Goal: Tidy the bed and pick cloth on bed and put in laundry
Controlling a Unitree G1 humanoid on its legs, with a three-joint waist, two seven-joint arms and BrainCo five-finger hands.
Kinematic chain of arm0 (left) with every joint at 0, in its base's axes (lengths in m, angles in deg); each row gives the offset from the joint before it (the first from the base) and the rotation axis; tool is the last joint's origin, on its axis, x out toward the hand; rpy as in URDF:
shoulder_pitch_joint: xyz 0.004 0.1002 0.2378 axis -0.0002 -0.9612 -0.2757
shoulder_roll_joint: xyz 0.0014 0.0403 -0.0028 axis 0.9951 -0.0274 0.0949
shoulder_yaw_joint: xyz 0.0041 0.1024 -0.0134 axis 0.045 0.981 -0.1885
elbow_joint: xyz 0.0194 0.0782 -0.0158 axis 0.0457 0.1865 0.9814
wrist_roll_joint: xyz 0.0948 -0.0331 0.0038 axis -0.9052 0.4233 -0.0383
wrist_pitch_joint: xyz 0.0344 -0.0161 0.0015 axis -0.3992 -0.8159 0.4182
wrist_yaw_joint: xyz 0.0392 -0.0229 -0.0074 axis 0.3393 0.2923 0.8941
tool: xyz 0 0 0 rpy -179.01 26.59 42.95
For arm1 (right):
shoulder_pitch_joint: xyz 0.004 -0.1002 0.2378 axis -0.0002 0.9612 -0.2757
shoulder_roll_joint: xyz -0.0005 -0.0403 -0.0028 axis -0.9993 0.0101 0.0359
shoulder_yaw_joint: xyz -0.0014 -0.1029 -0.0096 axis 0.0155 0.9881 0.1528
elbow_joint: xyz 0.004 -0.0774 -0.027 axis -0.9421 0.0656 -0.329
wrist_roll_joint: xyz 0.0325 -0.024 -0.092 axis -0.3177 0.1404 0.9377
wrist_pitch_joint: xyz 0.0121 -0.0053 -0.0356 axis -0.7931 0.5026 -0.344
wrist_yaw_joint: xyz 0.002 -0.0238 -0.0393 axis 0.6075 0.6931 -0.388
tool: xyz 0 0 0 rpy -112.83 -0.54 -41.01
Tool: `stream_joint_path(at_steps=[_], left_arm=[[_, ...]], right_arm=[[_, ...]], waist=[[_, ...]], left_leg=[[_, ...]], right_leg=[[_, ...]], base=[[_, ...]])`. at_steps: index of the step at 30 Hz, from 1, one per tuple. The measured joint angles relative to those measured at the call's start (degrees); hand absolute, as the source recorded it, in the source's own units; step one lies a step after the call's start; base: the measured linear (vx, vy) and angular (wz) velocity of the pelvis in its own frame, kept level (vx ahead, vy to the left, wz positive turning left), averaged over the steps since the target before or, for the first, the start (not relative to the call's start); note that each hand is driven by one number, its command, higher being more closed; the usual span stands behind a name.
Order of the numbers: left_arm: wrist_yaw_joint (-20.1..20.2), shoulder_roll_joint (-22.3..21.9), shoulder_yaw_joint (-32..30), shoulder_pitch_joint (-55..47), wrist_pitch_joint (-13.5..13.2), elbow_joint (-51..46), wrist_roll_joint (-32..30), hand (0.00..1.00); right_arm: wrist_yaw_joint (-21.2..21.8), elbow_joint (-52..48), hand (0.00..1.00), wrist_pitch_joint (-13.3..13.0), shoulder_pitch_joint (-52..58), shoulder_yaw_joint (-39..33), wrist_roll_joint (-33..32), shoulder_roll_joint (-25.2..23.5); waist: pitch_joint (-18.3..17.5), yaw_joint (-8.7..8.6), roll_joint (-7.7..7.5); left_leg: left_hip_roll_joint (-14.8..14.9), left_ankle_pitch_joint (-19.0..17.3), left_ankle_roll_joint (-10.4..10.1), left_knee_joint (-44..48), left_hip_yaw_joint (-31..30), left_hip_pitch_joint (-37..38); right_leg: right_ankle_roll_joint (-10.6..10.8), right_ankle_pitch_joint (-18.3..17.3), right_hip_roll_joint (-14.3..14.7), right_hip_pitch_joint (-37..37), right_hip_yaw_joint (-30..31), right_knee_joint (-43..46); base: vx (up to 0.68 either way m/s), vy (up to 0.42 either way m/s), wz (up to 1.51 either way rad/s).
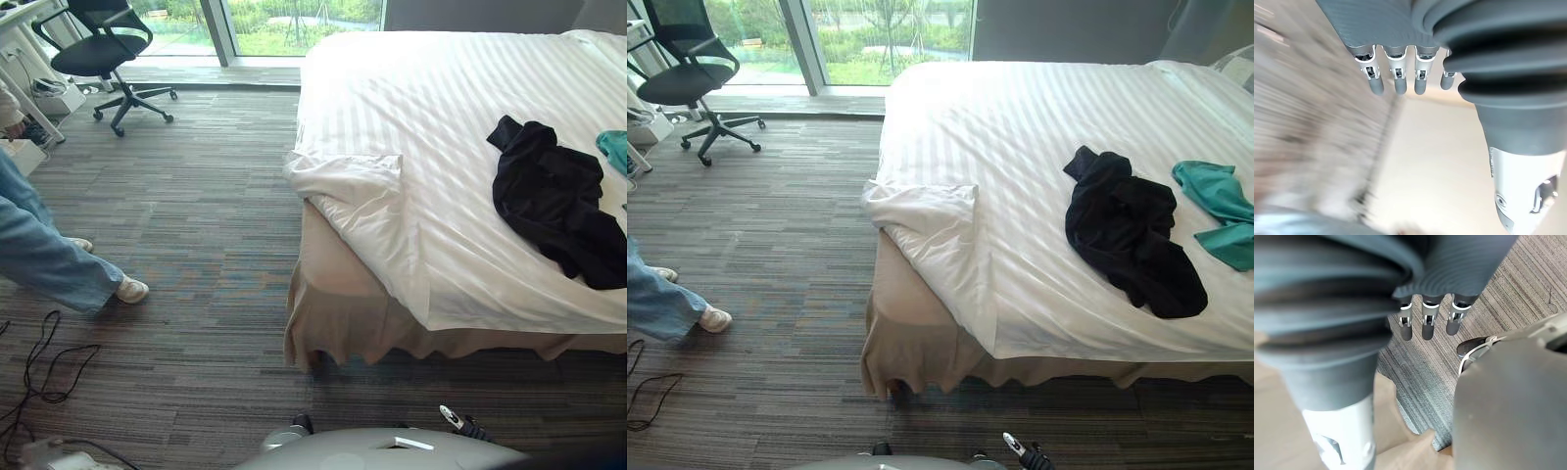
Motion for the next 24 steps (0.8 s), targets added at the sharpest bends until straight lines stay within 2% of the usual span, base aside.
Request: stream_joint_path(at_steps=[2, 4, 6, 7, 9, 10, 12, 14, 15, 18, 21, 24], left_arm=[[-1.0, 7.3, 3.0, 4.4, 0.0, -2.9, -11.1, 0.0], [-0.9, 11.4, 7.5, 7.2, -0.1, -5.8, -17.3, 0.0], [-0.4, 15.6, 16.3, 12.4, 0.0, -10.7, -26.6, 0.0], [-0.3, 16.1, 18.7, 13.6, 0.1, -11.9, -28.5, 0.0], [0.7, 16.9, 28.3, 18.8, 2.1, -15.6, -35.9, 0.0], [1.1, 16.9, 30.9, 20.2, 3.0, -16.3, -37.4, 0.0], [4.5, 16.8, 40.4, 24.9, 7.3, -18.5, -42.6, 0.0], [7.4, 16.8, 46.0, 28.3, 10.3, -19.6, -45.2, 0.0], [9.4, 16.8, 48.6, 30.6, 12.2, -20.0, -46.9, 0.0], [13.0, 16.8, 55.1, 36.0, 16.2, -19.4, -49.6, 0.0], [15.8, 16.7, 62.9, 40.2, 19.4, -16.8, -51.3, 0.0], [17.4, 15.7, 66.7, 41.9, 22.9, -15.3, -52.2, 0.0]], right_arm=[[0.0, -0.6, 0.0, -0.1, 1.0, 0.0, -0.6, 0.2], [-0.1, -0.9, 0.0, -0.5, 1.7, 0.0, -1.2, 0.2], [-0.5, -1.9, 0.0, -1.2, 2.1, -0.1, -1.6, 0.2], [-0.5, -2.1, 0.0, -1.4, 2.1, -0.2, -1.6, 0.2], [-0.7, -2.6, 0.0, -1.8, 2.2, -0.3, -1.5, 0.2], [-0.7, -2.6, 0.0, -1.8, 2.3, -0.3, -1.4, 0.2], [-0.7, -3.0, 0.0, -1.8, 3.0, -0.8, -0.4, 0.3], [-0.6, -3.3, 0.0, -1.7, 3.5, -2.4, 0.8, 0.4], [-0.3, -4.3, 0.0, -1.7, 4.1, -3.0, 1.1, 0.6], [0.5, -5.2, 0.0, -1.4, 4.5, -4.8, 3.3, 1.6], [1.5, -5.9, 0.0, -1.2, 4.1, -5.6, 4.4, 2.8], [1.9, -7.0, 0.0, -1.3, 3.3, -6.7, 5.3, 4.2]], waist=[[-0.5, 0.06, 0.6], [-1.1, 0.08, 0.77], [-1.1, 0.19, 0.88], [-1.1, -0.03, 1.03], [-0.8, -1.28, 1.55], [-0.8, -1.59, 1.56], [-0.6, -3.14, 1.65], [-0.4, -4.4, 1.82], [0.0, -4.74, 2.39], [2.2, -6.0, 4.08], [3.8, -7.59, 4.97], [5.6, -8.95, 5.61]], left_leg=[[0.0, 0.1, 0.2, 0.0, 0.3, 0.7], [0.0, -0.1, 0.0, 0.1, 1.1, 0.9], [-0.1, -0.2, 0.0, 0.1, 2.2, 1.7], [-0.2, -0.3, 0.0, 0.1, 2.6, 1.8], [-0.3, -0.3, 0.0, 0.1, 3.5, 2.3], [-0.3, -0.4, 0.2, 0.5, 3.7, 2.3], [0.1, -1.7, 0.4, 3.1, 4.8, 2.4], [0.1, -1.8, 0.5, 4.0, 5.0, 2.2], [0.2, -1.8, 0.5, 4.1, 5.3, 1.6], [0.3, -1.8, 0.5, 4.1, 6.3, 1.0], [0.3, -1.7, 0.6, 4.2, 6.5, -0.8], [-0.2, -1.7, 0.6, 4.3, 7.2, -2.8]], right_leg=[[-0.1, 0.0, 0.2, 0.4, 0.6, 0.0], [-0.3, -0.1, 0.2, 0.4, 1.2, 0.0], [-0.5, -0.3, 0.1, 0.6, 2.5, 0.3], [-0.5, -0.3, 0.0, 0.5, 2.9, 0.4], [-0.5, -0.3, -0.1, 0.6, 3.8, 0.5], [-0.6, -0.3, -0.2, 0.6, 4.1, 0.5], [-1.5, -0.9, -0.3, 0.5, 5.5, 1.9], [-1.9, -1.2, -0.5, -0.1, 6.3, 2.8], [-2.0, -1.6, -0.6, -1.2, 6.6, 3.8], [-1.7, -3.3, -0.9, -4.6, 7.8, 8.0], [-1.5, -5.2, -1.3, -8.8, 8.6, 12.7], [-1.1, -7.3, -2.4, -13.8, 10.3, 17.7]], base=[[0.1, -0.005, -0.16], [0.09, -0.002, -0.17], [0.08, -0.001, -0.28], [0.03, 0.0, -0.26], [0.02, -0.01, -0.22], [0.01, -0.019, -0.25], [0.02, -0.024, -0.3], [-0.01, -0.033, -0.26], [-0.03, -0.033, -0.23], [-0.04, -0.007, -0.13], [-0.08, -0.01, -0.07], [-0.08, 0.004, -0.17]])
